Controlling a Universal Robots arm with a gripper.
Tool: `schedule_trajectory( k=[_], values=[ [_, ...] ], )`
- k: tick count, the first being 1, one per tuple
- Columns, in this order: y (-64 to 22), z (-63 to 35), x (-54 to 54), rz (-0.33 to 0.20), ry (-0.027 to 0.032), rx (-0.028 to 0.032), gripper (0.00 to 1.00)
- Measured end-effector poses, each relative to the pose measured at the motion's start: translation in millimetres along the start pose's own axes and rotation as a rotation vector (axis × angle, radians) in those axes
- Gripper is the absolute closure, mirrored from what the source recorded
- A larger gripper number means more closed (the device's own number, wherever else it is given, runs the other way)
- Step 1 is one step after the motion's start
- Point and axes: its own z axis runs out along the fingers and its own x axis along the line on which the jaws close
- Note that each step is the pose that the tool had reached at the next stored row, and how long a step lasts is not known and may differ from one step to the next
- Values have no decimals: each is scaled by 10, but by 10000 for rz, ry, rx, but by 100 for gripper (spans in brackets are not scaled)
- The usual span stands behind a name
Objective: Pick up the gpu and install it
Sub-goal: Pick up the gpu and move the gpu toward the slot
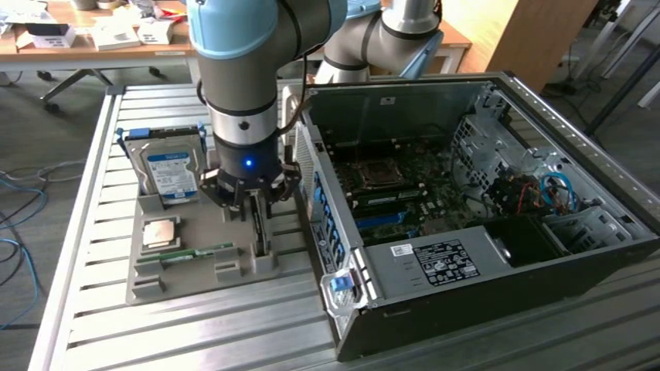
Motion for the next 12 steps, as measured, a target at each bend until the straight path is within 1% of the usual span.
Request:
schedule_trajectory(
  k=[12],
  values=[
    [-21,7,-13,0,0,0,56]
  ],
)
